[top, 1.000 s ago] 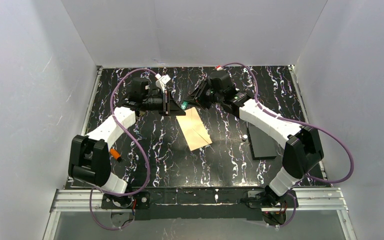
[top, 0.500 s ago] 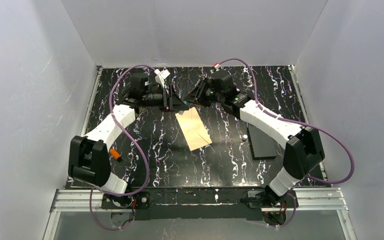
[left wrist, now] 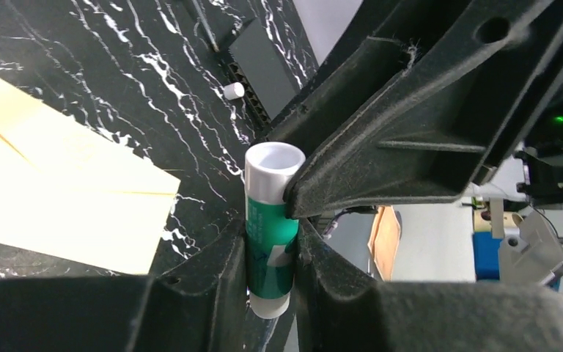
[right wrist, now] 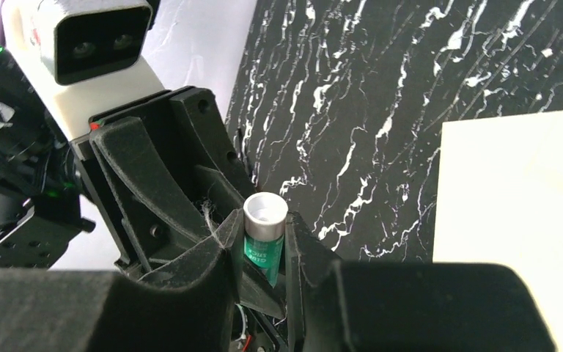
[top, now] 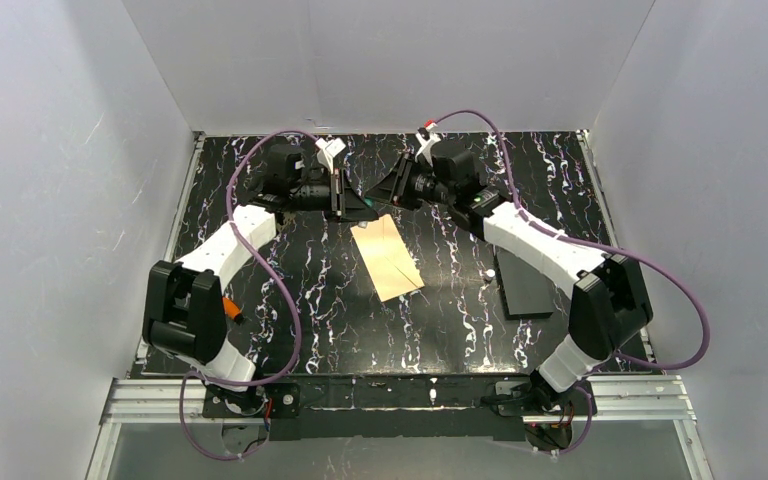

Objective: Place the letter into the envelope and seal it

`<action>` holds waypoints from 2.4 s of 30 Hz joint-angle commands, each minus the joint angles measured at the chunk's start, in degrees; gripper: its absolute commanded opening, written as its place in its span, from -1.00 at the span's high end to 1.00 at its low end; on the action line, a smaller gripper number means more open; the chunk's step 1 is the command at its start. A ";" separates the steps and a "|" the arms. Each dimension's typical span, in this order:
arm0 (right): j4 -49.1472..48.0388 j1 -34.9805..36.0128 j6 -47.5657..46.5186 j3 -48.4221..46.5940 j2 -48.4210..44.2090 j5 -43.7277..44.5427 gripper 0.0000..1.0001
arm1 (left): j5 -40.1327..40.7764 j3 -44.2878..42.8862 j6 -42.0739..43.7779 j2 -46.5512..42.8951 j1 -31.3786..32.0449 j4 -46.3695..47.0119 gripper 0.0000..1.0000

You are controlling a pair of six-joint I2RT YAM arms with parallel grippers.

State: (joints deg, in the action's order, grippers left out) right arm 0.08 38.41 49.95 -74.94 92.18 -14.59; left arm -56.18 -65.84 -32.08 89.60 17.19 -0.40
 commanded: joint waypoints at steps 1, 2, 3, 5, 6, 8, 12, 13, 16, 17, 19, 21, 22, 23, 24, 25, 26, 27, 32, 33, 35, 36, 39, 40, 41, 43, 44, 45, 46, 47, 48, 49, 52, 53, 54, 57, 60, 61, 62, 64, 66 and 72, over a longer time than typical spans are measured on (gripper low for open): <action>-14.46 -1.28 -4.62 3.20 -6.16 -11.54 0.97 | -4.14 -1.60 -1.49 -1.49 -0.41 2.03 1.00; -18.99 -1.99 -4.76 4.67 -7.13 -14.51 0.97 | -5.44 -1.14 -1.71 -2.17 -0.48 3.12 1.00; -22.85 -2.89 -4.80 5.86 -8.17 -17.39 0.97 | -6.73 -0.81 -1.62 -3.14 -0.53 3.62 1.00; -31.59 -4.46 -3.33 7.80 -8.83 -23.06 0.97 | -8.93 -0.60 -0.70 -4.21 -0.52 3.75 1.00; -35.15 -5.08 -1.80 8.39 -8.58 -26.05 0.97 | -10.14 -0.58 -0.34 -4.61 -0.56 3.87 1.00; -43.98 -5.76 3.00 8.93 -7.36 -33.36 0.97 | -12.40 -0.85 0.45 -5.16 -0.56 4.18 1.00; -60.19 -5.81 14.35 7.78 -4.30 -45.43 0.97 | -15.70 -1.73 1.91 -6.32 -0.49 4.25 1.00; -61.25 -5.81 15.42 7.14 -3.69 -47.25 0.97 | -15.79 -1.83 2.08 -6.57 -0.50 4.27 1.00; -41.93 -6.15 5.65 3.22 -4.10 -42.06 0.52 | -13.12 -1.93 1.53 -6.91 -0.52 4.34 1.00; -28.87 -6.07 -1.51 1.08 -4.90 -34.92 0.07 | -11.39 -1.86 1.18 -6.85 -0.56 4.36 1.00; -14.06 -4.83 -7.72 -1.49 -6.14 -19.54 -0.36 | -5.98 -1.86 0.97 -6.46 -0.58 4.04 1.00; -10.96 -3.78 -4.49 -0.58 -7.10 -6.56 -0.56 | -1.93 -2.05 1.24 -6.03 -0.54 3.58 1.00; -11.34 -3.06 -1.73 0.69 -7.70 -2.67 -0.58 | 0.17 -2.16 2.23 -5.94 -0.45 3.13 1.00; -11.07 -2.55 0.51 1.34 -8.35 0.98 -0.58 | 2.98 -2.26 3.35 -6.12 -0.48 2.47 1.00; -8.70 -1.51 2.05 0.85 -8.61 4.73 -0.56 | 4.82 -2.08 4.22 -6.29 -0.34 2.37 1.00; -5.69 -0.24 2.41 -0.34 -8.49 8.20 -0.53 | 5.87 -1.94 5.37 -6.62 -0.36 2.51 1.00; -3.06 1.09 1.98 -2.09 -8.00 11.25 -0.51 | 6.95 -2.07 6.74 -6.92 -0.32 2.10 1.00; 2.41 2.24 1.41 -4.14 -6.90 13.74 -0.46 | 7.83 -2.28 8.00 -7.23 -0.32 1.70 1.00; 3.67 4.13 2.86 -6.94 -4.08 18.04 -0.13 | 7.48 -3.87 13.45 -6.99 -0.33 -2.19 1.00; 3.42 4.47 2.98 -7.42 -3.70 18.64 -0.10 | 7.49 -3.86 14.22 -7.13 -0.36 -2.83 1.00; 3.24 5.05 2.78 -8.75 -2.69 18.95 -0.08 | 7.08 -3.73 15.14 -7.47 -0.35 -3.43 1.00; 3.56 5.16 2.91 -9.47 -1.99 18.91 -0.08 | 6.72 -3.64 15.42 -7.60 -0.34 -3.46 1.00; 6.58 5.42 2.95 -12.59 0.45 18.85 -0.05 | 5.99 -3.65 15.46 -7.76 -0.26 -3.17 1.00; 7.69 5.58 2.79 -13.51 1.16 18.89 -0.03 | 5.88 -3.63 15.46 -7.76 -0.25 -3.10 1.00; 8.19 5.66 2.94 -13.94 1.66 18.88 -0.02 | 5.67 -3.70 15.46 -7.77 -0.30 -2.99 1.00; 8.21 5.71 3.07 -14.28 2.22 18.09 0.06 | 5.39 -3.82 15.42 -7.77 -0.32 -2.95 1.00; 8.07 5.71 3.16 -14.35 2.47 17.71 0.12 | 5.38 -3.85 15.39 -7.78 -0.25 -2.99 1.00; 7.73 5.71 3.23 -14.44 2.62 17.07 0.16 | 5.54 -3.93 15.31 -7.77 -0.30 -3.02 1.00; 7.92 5.71 3.41 -14.70 2.81 16.53 0.19 | 5.63 -4.02 15.23 -7.72 -0.24 -3.09 1.00; 8.18 5.71 3.50 -15.05 2.96 15.95 0.20 | 5.83 -4.09 15.20 -7.70 -0.31 -3.19 1.00; 8.64 5.66 3.54 -15.39 3.03 15.50 0.19 | 6.04 -4.32 15.04 -7.69 -0.33 -3.32 1.00; 8.86 5.70 3.57 -15.41 2.84 15.21 0.18 | 6.13 -4.55 14.97 -7.61 -0.27 -3.44 1.00; 8.62 5.66 3.33 -14.78 2.33 15.01 0.13 | 6.17 -4.97 14.86 -7.34 -0.24 -3.85 1.00; 8.73 5.70 3.05 -14.64 2.25 14.98 0.13 | 6.09 -5.07 14.76 -7.25 -0.29 -3.95 1.00; 8.94 5.64 3.04 -14.47 2.17 15.00 0.15 | 6.01 -5.18 14.72 -7.25 -0.35 -4.13 1.00; 8.77 5.71 2.74 -13.98 1.74 13.29 0.43 | 5.69 -5.06 14.80 -7.36 -0.29 -4.36 1.00; 8.51 5.63 1.21 -13.47 0.89 13.96 0.92 | 4.84 -4.93 14.69 -7.67 -0.31 -4.87 1.00; 7.49 5.56 0.35 -12.95 0.51 13.72 0.97 | 4.33 -4.92 14.69 -7.81 -0.31 -5.14 1.00; 6.01 5.35 -1.27 -12.26 -0.27 13.15 0.97 | 3.58 -4.80 14.33 -8.12 -0.27 -5.23 1.00; -0.67 4.72 -4.96 -9.88 -1.97 9.50 0.97 | 0.34 -4.94 12.27 -8.34 -0.31 -4.71 1.00; -9.38 2.96 -7.51 -5.97 -4.52 3.45 0.97 | -4.06 -5.04 7.80 -8.39 -0.31 -2.24 1.00; -34.57 -3.86 -3.28 6.56 -12.18 -20.08 0.97 | -14.94 -4.27 -1.58 -9.80 -0.28 4.27 1.00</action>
State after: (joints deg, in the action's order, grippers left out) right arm -10.39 38.74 45.58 -72.16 85.89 -16.43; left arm -61.25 -68.79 -26.76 83.85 17.23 0.60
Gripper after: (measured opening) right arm 0.197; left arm 0.218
